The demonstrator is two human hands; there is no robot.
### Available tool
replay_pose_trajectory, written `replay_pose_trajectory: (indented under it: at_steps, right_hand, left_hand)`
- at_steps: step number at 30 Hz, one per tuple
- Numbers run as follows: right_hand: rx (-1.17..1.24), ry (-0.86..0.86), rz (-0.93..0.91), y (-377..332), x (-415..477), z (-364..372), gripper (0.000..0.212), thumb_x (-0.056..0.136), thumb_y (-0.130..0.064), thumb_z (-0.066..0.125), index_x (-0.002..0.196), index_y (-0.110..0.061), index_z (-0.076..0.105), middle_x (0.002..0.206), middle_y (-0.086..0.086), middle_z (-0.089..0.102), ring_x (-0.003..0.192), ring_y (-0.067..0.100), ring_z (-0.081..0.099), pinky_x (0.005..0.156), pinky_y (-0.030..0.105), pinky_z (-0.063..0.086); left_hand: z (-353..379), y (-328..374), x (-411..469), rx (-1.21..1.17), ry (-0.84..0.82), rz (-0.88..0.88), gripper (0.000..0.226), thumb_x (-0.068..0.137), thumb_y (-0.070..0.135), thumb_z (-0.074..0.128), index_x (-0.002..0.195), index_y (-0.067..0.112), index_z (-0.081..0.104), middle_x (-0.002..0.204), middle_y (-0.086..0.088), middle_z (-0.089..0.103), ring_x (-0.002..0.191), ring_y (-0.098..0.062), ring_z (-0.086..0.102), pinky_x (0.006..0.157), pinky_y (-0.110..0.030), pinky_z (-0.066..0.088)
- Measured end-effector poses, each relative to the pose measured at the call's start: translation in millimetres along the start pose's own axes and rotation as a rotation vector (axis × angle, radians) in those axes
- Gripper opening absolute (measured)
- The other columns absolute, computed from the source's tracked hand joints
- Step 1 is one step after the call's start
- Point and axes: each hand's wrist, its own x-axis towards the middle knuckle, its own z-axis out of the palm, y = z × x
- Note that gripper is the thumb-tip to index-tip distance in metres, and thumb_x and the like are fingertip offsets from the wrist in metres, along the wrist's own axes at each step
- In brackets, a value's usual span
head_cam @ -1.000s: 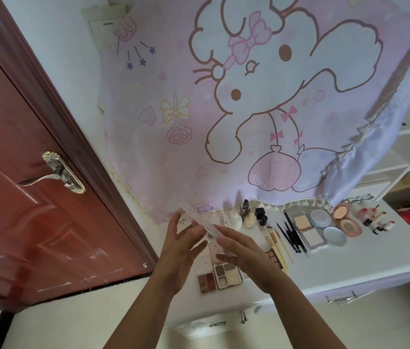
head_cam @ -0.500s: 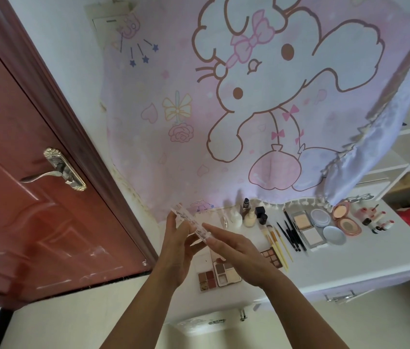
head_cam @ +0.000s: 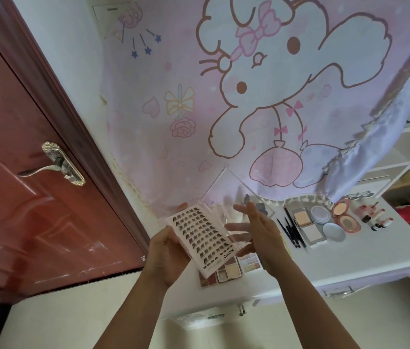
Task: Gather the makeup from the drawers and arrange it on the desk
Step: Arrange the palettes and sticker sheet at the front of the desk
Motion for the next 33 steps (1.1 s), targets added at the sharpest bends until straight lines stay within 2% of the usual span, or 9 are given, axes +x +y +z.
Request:
replay_pose_trajectory:
  at_steps: [4,7,10,13,18,22,26,30,33]
  right_hand:
    - [-0.086,0.080,0.021,2,7,0,0.050,0.098,-0.061,0.038,0.114,-0.023,0.065,0.091,0.007,0.078,0.080,0.031,0.075,0.048,0.029,0.052]
    - [-0.129,0.113,0.054,5,15,4,0.051,0.097,-0.063,0.037,0.110,-0.025,0.068,0.091,0.003,0.078,0.082,0.027,0.076,0.064,0.036,0.053]
    - [-0.068,0.126,0.084,11,23,16,0.043,0.100,-0.053,0.043,0.111,-0.021,0.069,0.096,0.003,0.078,0.086,0.024,0.076,0.069,0.034,0.053]
    - [-0.054,0.134,0.069,19,33,30,0.028,0.102,-0.037,0.051,0.115,-0.022,0.069,0.105,0.005,0.075,0.095,0.022,0.073,0.078,0.034,0.059]
    - [-0.247,0.122,-0.058,19,60,50,0.018,0.100,-0.024,0.059,0.107,-0.036,0.071,0.109,0.002,0.072,0.103,0.021,0.068,0.080,0.029,0.057]
    - [-0.300,0.129,-0.166,14,78,61,0.025,0.095,-0.013,0.064,0.102,-0.033,0.076,0.105,0.011,0.073,0.087,0.033,0.065,0.090,0.053,0.053]
    - [-0.337,0.124,-0.180,20,96,79,0.029,0.097,-0.007,0.062,0.102,-0.033,0.073,0.105,0.005,0.071,0.098,0.023,0.066,0.095,0.041,0.055]
    - [-0.520,0.066,-0.109,40,127,74,0.026,0.098,-0.019,0.059,0.112,-0.037,0.071,0.112,-0.005,0.071,0.104,0.019,0.067,0.097,0.047,0.054]
    - [-0.656,-0.015,-0.028,53,152,64,0.026,0.097,-0.031,0.060,0.122,-0.037,0.065,0.109,-0.010,0.071,0.101,0.013,0.068,0.096,0.045,0.055]
  left_hand:
    - [-13,10,4,0.097,0.027,-0.086,0.060,0.064,0.018,0.062,0.123,0.009,0.061,0.113,-0.018,0.062,0.094,-0.030,0.061,0.079,-0.044,0.051]
    - [-21,15,9,0.277,0.168,-0.144,0.042,0.084,0.038,0.059,0.117,0.012,0.067,0.105,-0.014,0.069,0.092,-0.027,0.063,0.080,-0.045,0.052]
    - [-40,14,16,0.359,0.345,-0.137,0.030,0.096,0.025,0.059,0.119,0.008,0.067,0.108,-0.017,0.071,0.090,-0.024,0.066,0.076,-0.040,0.056]
    - [-57,14,20,0.243,0.456,-0.080,0.025,0.099,0.014,0.054,0.120,0.007,0.065,0.108,-0.015,0.072,0.091,-0.022,0.066,0.074,-0.037,0.056]
    - [-74,30,21,0.361,0.394,0.025,0.028,0.101,0.013,0.050,0.125,0.020,0.064,0.116,-0.005,0.072,0.107,-0.019,0.066,0.088,-0.037,0.054]
    - [-90,43,28,0.748,0.303,0.171,0.037,0.100,0.004,0.051,0.119,0.032,0.065,0.113,0.016,0.070,0.100,0.004,0.064,0.093,-0.023,0.050]
    - [-109,43,50,0.853,0.358,0.222,0.039,0.098,0.004,0.053,0.110,0.039,0.068,0.102,0.010,0.072,0.085,-0.006,0.059,0.084,-0.032,0.052]
    - [-126,38,80,0.835,0.472,0.202,0.030,0.098,0.006,0.053,0.117,0.025,0.066,0.108,0.002,0.071,0.097,-0.010,0.066,0.092,-0.031,0.054]
    - [-148,25,107,0.842,0.573,0.140,0.026,0.094,0.013,0.060,0.100,0.038,0.063,0.105,0.003,0.071,0.099,-0.016,0.068,0.091,-0.045,0.056]
